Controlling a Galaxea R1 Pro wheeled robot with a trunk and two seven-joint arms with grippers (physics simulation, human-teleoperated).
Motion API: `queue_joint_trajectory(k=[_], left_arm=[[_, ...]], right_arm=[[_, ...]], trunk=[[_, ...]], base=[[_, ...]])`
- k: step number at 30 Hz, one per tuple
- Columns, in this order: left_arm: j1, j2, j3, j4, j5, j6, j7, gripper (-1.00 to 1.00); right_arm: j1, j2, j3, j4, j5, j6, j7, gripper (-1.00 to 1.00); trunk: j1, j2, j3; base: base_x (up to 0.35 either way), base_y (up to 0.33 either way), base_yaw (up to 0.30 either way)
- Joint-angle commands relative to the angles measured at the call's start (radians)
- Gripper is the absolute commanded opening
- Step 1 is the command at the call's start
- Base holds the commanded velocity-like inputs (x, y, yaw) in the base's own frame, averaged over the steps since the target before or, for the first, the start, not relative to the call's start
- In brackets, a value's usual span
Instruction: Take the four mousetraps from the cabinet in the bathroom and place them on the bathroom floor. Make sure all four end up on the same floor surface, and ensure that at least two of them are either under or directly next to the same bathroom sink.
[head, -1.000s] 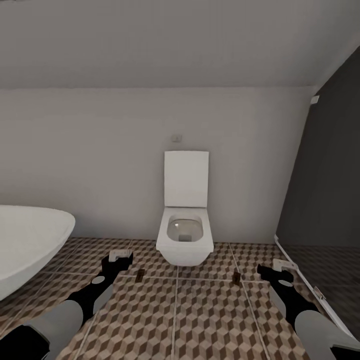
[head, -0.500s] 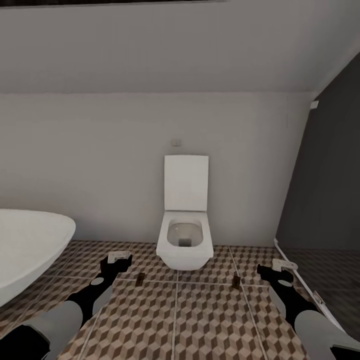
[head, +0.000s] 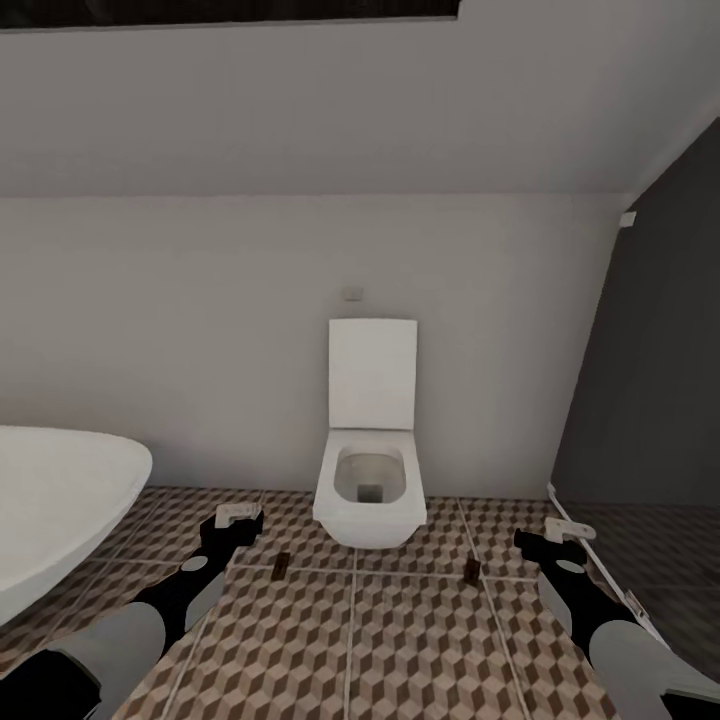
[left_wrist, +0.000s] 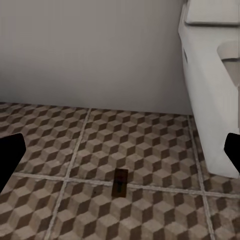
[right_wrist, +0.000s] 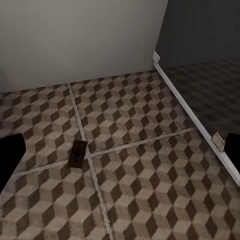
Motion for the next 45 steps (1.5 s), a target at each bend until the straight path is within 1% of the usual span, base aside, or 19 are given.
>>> queue_joint_trajectory(k=[1, 28, 33, 38, 42, 45], left_arm=[[0.0, 0.0, -0.009, -0.001, 0.003, -0.002, 0.007, 1.0], [0.0, -0.02, -0.009, 0.014, 0.003, 0.002, 0.007, 1.0], [0.0, -0.024, -0.009, 0.036, 0.003, 0.004, 0.006, 1.0], [0.0, -0.033, -0.009, 0.072, 0.004, 0.003, 0.007, 1.0], [0.0, -0.044, -0.008, 0.123, 0.004, 0.003, 0.007, 1.0], [0.001, -0.048, -0.008, 0.159, 0.004, 0.006, 0.006, 1.0]], right_arm=[[-0.001, 0.0, -0.002, 0.001, -0.003, -0.004, 0.0, 1.0], [-0.001, -0.001, -0.002, 0.001, -0.006, -0.004, 0.001, 1.0], [-0.001, 0.0, -0.002, 0.007, -0.01, -0.003, 0.002, 1.0], [0.0, 0.001, -0.002, 0.054, -0.011, -0.003, 0.003, 1.0], [0.001, 0.002, -0.002, 0.143, -0.002, -0.006, 0.005, 1.0], [0.0, 0.003, -0.002, 0.207, 0.015, -0.007, 0.007, 1.0]], trunk=[[-0.004, 0.007, 0.002], [-0.108, 0.196, 0.087], [-0.127, 0.231, 0.102], [-0.146, 0.266, 0.118], [-0.161, 0.294, 0.131], [-0.173, 0.315, 0.14]], base=[[0.0, 0.0, 0.0], [0.0, 0.0, 0.0], [0.0, 0.0, 0.0], [0.0, 0.0, 0.0], [0.0, 0.0, 0.0], [0.0, 0.0, 0.0]])
